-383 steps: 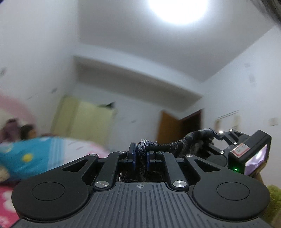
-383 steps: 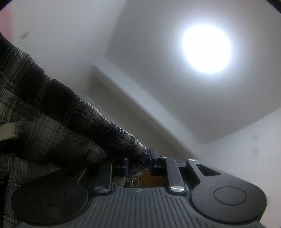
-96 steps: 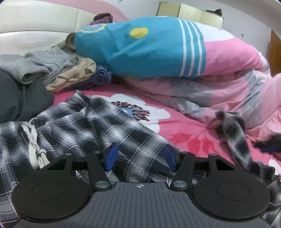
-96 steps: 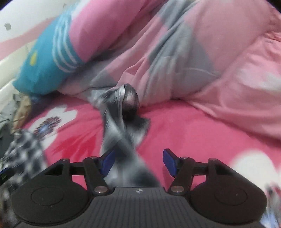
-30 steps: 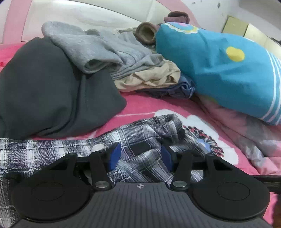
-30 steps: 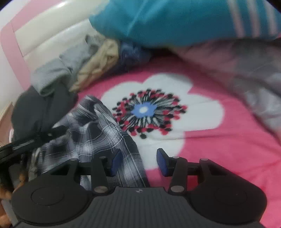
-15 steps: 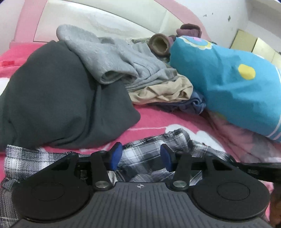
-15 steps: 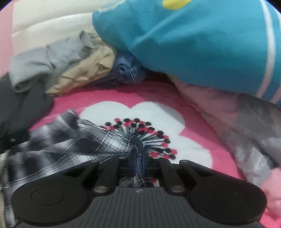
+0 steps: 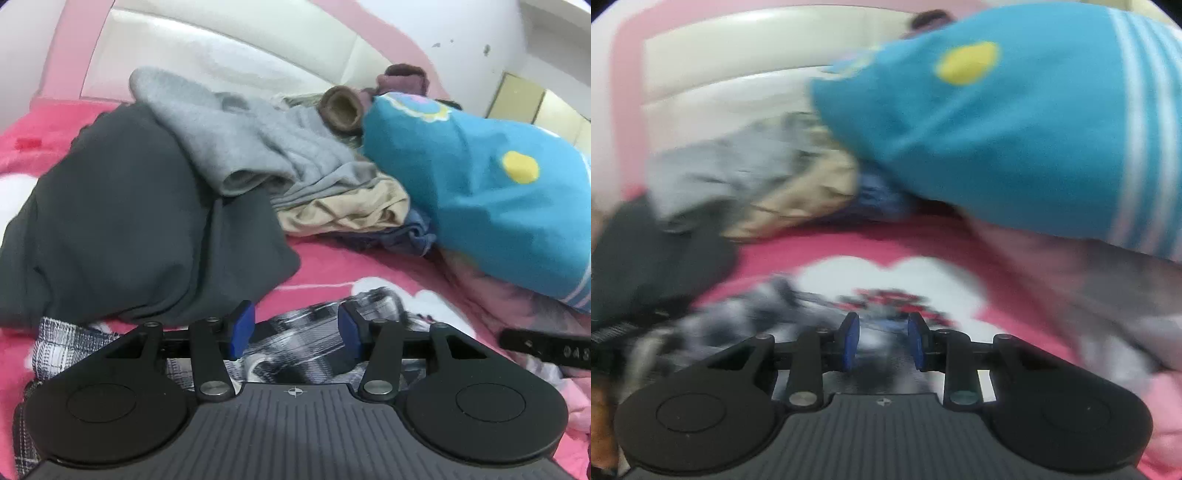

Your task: Fold clothes

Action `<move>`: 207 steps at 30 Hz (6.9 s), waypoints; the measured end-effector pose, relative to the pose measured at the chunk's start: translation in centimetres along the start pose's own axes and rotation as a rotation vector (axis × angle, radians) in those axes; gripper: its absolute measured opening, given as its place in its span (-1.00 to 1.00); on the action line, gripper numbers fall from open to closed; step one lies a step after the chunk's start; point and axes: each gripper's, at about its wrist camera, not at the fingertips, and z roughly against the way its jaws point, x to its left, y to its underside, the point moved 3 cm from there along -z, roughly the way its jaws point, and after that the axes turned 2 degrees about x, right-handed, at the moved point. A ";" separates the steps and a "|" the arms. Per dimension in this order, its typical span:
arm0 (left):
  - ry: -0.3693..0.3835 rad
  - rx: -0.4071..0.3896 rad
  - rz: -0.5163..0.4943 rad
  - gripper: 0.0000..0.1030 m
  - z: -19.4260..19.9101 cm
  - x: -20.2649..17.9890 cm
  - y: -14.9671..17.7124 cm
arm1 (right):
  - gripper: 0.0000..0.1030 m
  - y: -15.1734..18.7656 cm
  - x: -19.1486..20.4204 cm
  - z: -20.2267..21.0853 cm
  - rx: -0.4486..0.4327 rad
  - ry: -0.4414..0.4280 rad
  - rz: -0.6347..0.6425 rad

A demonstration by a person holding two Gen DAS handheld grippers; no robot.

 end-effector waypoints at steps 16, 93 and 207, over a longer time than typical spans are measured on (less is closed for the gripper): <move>0.130 0.010 -0.139 0.01 1.1 -3.7 1.0 | -0.43 -0.7 -8.1 0.2 -0.057 -0.082 -0.521; 0.478 0.303 -0.747 0.05 6.3 -16.7 15.5 | -1.00 29.1 -13.6 25.8 0.180 0.457 -0.361; 0.903 0.431 -0.967 0.05 15.2 -24.7 25.9 | -0.93 38.3 -12.1 47.2 -0.157 0.803 -0.675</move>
